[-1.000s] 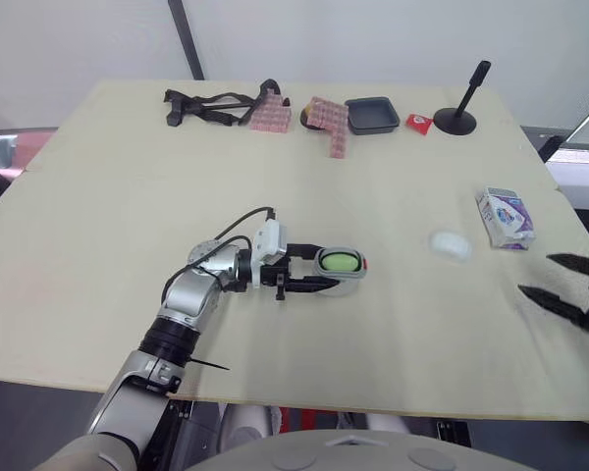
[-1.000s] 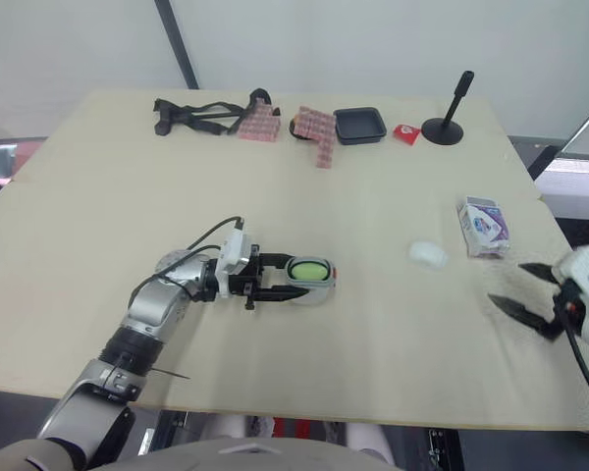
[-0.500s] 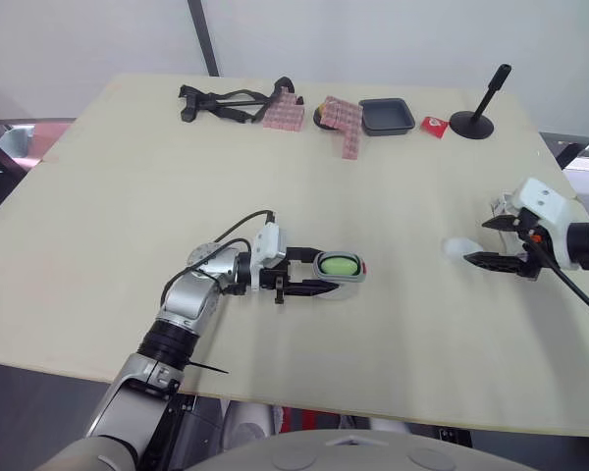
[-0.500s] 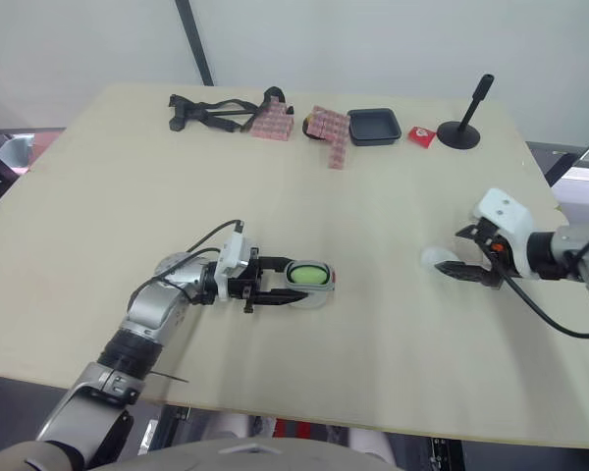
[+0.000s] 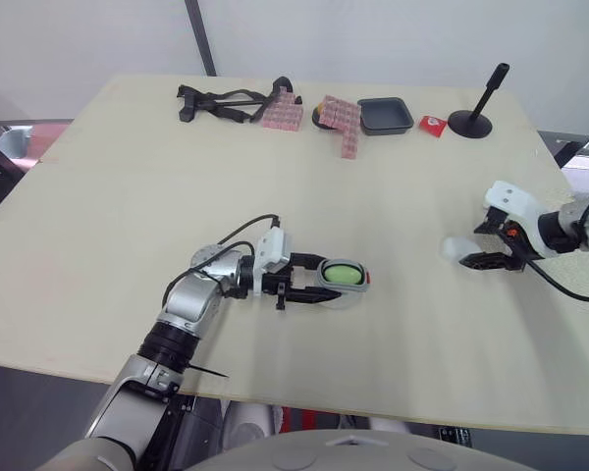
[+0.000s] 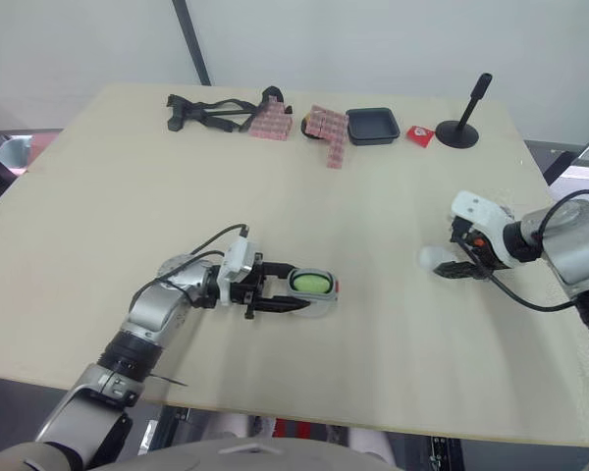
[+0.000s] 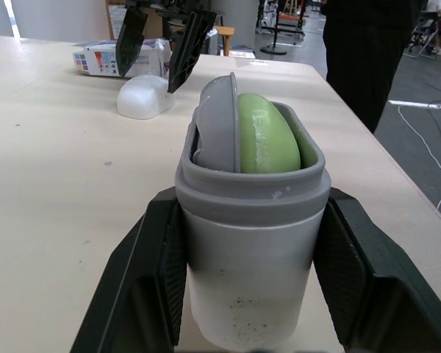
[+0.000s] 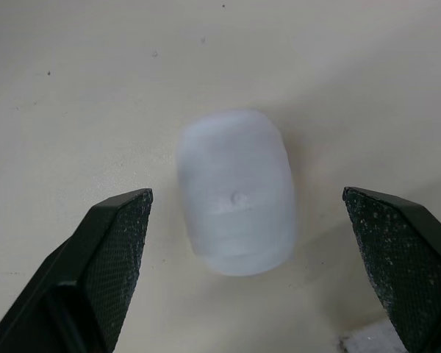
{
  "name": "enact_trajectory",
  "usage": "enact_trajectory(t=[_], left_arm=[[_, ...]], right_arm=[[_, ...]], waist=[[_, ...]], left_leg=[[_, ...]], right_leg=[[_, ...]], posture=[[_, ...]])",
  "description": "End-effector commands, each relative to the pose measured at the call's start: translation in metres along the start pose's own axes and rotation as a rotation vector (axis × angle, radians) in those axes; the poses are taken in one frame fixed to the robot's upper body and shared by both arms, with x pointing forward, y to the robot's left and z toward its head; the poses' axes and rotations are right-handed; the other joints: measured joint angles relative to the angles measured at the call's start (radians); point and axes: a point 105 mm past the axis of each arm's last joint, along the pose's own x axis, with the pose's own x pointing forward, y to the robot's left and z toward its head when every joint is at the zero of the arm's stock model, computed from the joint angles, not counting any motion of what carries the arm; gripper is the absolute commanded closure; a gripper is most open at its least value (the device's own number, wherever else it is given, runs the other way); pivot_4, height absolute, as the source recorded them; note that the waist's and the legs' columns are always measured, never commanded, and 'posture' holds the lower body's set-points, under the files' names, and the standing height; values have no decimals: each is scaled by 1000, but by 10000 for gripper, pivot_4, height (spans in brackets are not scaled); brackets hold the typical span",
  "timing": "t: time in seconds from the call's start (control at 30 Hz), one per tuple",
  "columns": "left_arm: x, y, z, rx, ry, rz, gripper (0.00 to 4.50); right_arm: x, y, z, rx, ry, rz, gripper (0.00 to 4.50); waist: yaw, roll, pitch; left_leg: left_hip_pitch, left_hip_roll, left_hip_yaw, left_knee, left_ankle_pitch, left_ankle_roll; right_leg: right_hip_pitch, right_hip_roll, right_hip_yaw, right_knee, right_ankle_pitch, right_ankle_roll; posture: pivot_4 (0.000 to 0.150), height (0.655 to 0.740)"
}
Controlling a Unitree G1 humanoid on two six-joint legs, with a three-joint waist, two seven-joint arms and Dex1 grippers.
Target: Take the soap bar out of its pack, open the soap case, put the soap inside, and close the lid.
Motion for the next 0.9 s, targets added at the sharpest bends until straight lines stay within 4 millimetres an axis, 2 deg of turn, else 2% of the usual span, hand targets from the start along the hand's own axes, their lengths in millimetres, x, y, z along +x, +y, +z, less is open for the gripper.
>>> enact_trajectory(t=[0.03,0.53,0.63,0.8,0.9], left_arm=[[0,-1,7,36,-7,-5,26139],[-1,1,7,36,-2,17,26139],[-1,1,6,37,0,19,26139],[-2,2,5,35,4,23,26139],[-2,1,4,34,7,21,26139]], right_arm=[[-4,-6,7,-31,4,-18,472],[6,-5,4,-71,50,11,472],[7,-6,2,-78,58,5,8749],[8,-9,3,-89,56,-1,25148],[9,-9,3,-102,61,0,25558]], waist=[[0,0,0],[0,0,0],[0,0,0],[-1,0,0],[-1,0,0]], left_leg=[[0,0,0,0,0,0],[0,0,0,0,0,0],[0,0,0,0,0,0],[0,0,0,0,0,0],[0,0,0,0,0,0]], right_leg=[[0,0,0,0,0,0],[0,0,0,0,0,0],[0,0,0,0,0,0],[0,0,0,1,0,0],[0,0,0,1,0,0]], posture=[[1500,7400],[1500,7400],[1500,7400],[1500,7400],[1500,7400]])
